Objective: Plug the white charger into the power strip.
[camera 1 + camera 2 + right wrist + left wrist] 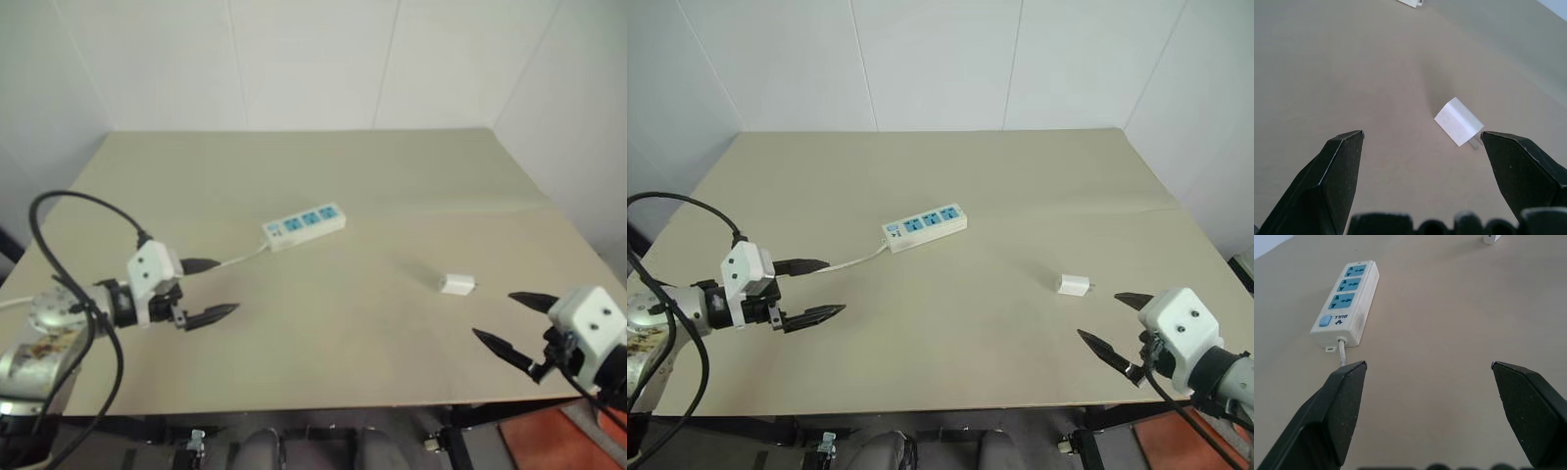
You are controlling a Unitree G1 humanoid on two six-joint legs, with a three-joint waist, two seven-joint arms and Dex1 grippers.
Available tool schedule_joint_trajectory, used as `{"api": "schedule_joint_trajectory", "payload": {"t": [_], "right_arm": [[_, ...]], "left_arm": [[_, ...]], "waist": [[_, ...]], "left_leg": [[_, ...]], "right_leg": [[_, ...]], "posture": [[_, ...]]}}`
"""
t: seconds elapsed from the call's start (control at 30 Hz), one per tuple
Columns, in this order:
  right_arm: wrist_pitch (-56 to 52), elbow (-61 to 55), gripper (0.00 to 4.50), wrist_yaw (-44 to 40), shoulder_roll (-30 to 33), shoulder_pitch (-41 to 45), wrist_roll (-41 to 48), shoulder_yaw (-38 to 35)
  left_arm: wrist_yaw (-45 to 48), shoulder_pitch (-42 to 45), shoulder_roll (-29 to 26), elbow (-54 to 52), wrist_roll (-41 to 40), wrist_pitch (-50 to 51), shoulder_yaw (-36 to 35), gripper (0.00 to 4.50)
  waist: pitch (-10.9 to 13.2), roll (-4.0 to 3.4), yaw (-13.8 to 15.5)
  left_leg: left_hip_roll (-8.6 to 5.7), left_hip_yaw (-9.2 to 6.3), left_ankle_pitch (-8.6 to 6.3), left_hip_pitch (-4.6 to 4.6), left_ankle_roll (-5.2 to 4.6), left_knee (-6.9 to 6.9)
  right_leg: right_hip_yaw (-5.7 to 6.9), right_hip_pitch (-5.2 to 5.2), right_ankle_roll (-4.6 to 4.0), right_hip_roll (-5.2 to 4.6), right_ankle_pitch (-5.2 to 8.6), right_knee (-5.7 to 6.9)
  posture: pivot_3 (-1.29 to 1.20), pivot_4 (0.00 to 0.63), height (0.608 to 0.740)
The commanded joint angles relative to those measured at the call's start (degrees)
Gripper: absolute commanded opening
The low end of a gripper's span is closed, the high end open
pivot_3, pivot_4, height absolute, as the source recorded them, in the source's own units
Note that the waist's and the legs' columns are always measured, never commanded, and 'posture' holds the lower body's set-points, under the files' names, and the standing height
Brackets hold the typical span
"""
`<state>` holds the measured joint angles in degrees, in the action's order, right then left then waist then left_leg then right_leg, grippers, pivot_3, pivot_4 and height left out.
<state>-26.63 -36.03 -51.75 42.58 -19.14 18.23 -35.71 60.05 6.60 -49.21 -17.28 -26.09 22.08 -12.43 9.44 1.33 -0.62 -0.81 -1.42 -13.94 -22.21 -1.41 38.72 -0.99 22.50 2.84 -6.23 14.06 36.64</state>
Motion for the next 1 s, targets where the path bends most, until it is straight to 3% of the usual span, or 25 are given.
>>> {"api": "schedule_joint_trajectory", "payload": {"t": [0.03, 0.33, 0.53, 0.73, 1.0], "right_arm": [[1.9, -0.3, 4.50, 0.6, 1.2, 0.3, 0.2, -1.4], [2.9, 0.3, 4.50, 1.5, 1.6, 0.7, -0.1, -0.4], [3.1, 0.2, 4.50, 2.4, 1.8, 2.7, 0.2, 1.9], [3.2, 0.8, 4.50, 4.4, 2.1, 6.7, -0.4, 5.2], [2.5, -1.6, 4.50, 6.5, 1.3, 6.5, 0.5, 4.9]], "left_arm": [[-0.1, 0.7, -0.3, -1.4, -1.0, -0.8, -1.5, 4.46], [-0.8, 0.7, 0.0, -1.4, -1.0, -1.8, -1.4, 4.46], [-10.1, 9.6, 3.5, 6.5, 6.8, -2.4, 3.3, 4.46], [-13.5, 26.1, 11.1, 29.4, 13.8, -2.1, 11.6, 4.46], [-10.4, 38.9, 18.8, 60.8, 22.3, -14.6, 19.0, 4.46]], "waist": [[0.0, 0.00, 0.0], [0.0, 0.01, 0.0], [0.0, 0.04, 0.5], [0.0, 0.08, 1.2], [0.1, 0.11, 0.9]], "left_leg": [[0.00, 0.00, 0.00, 0.00, 0.00, 0.00], [0.02, 0.00, -0.01, -0.01, -0.01, -0.01], [-0.01, 0.00, -0.01, 0.02, -0.01, 0.00], [-0.23, -0.05, -0.01, 0.09, -0.02, 0.04], [-0.26, -0.05, -0.12, -0.20, -0.18, 0.01]], "right_leg": [[0.00, 0.00, 0.01, 0.00, 0.00, 0.00], [0.00, 0.00, 0.00, 0.00, 0.00, -0.03], [0.02, -0.04, 0.01, 0.00, 0.00, -0.02], [0.08, -0.17, 0.09, 0.00, 0.01, -0.04], [0.10, 0.00, 0.14, 0.00, 0.03, -0.33]], "posture": [[0.00, 0.150, 0.740], [0.00, 0.150, 0.740], [0.00, 0.150, 0.740], [0.00, 0.150, 0.740], [0.00, 0.150, 0.740]]}}
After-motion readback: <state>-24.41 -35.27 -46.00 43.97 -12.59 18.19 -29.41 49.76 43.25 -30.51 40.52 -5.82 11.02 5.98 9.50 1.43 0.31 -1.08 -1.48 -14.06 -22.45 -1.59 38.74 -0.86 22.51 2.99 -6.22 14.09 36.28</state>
